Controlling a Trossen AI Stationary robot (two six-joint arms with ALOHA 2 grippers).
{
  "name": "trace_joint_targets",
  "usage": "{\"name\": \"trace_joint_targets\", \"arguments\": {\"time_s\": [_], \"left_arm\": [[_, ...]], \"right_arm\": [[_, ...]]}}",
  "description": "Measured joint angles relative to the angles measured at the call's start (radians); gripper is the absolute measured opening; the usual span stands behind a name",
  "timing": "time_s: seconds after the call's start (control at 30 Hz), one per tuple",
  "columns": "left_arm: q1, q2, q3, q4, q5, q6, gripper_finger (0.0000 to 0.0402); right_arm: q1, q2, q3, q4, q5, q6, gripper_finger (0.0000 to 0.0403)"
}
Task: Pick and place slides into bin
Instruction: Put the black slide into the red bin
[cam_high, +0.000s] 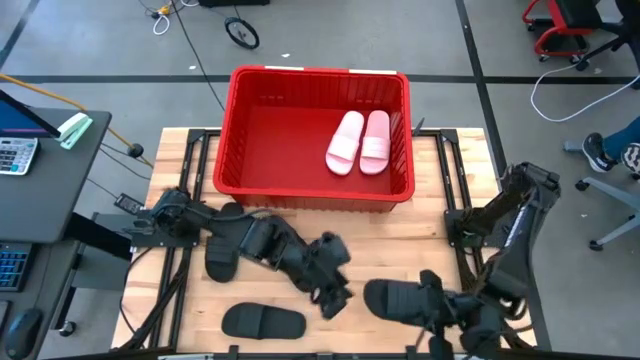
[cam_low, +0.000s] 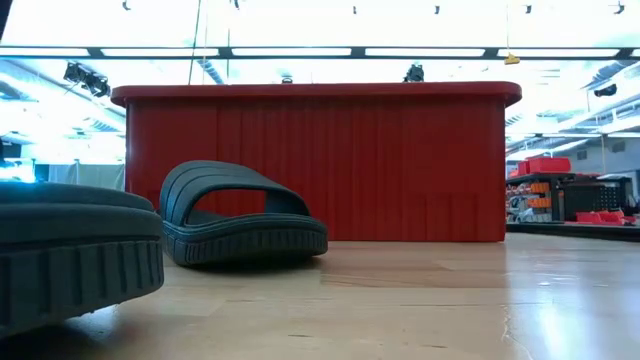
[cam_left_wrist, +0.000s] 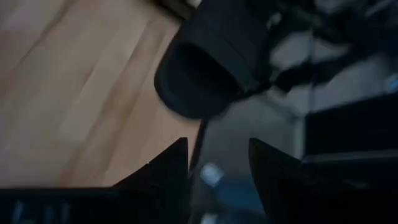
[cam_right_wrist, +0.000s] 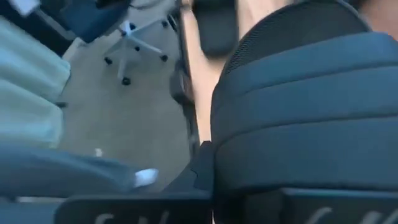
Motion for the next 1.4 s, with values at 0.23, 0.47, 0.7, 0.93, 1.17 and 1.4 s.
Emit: {"name": "trace_joint_targets", "arguments": {"time_s": [0.23,0.47,0.7,0.93,1.17,1.4], "left_arm": [[0.089,0.002,0.001,0.330,0.111,0.002,0.0207],[0.158,0.003,0.001,0.410,0.121,-0.042,0.0232],[0.215,0.008,0.002,0.417,0.106,-0.024,0.0226],[0.232,0.014,0.001,0.398,0.104,-0.020,0.0224],[0.253,0.014,0.000,0.368,0.088,-0.004,0.0215],[0.289,0.014,0.000,0.374,0.065,0.096,0.0213]], "right_arm": [[-0.061,-0.001,0.282,-0.387,0.153,-0.333,0.0009],[-0.167,-0.002,0.415,-0.596,0.154,-0.573,0.0008],[-0.243,-0.002,0.439,-0.662,0.145,-0.704,0.0007],[-0.252,-0.025,0.436,-0.819,0.160,-0.597,0.0008],[-0.246,-0.099,0.432,-0.831,0.175,-0.515,0.0007],[-0.246,-0.146,0.432,-0.831,0.175,-0.489,0.0007]]}}
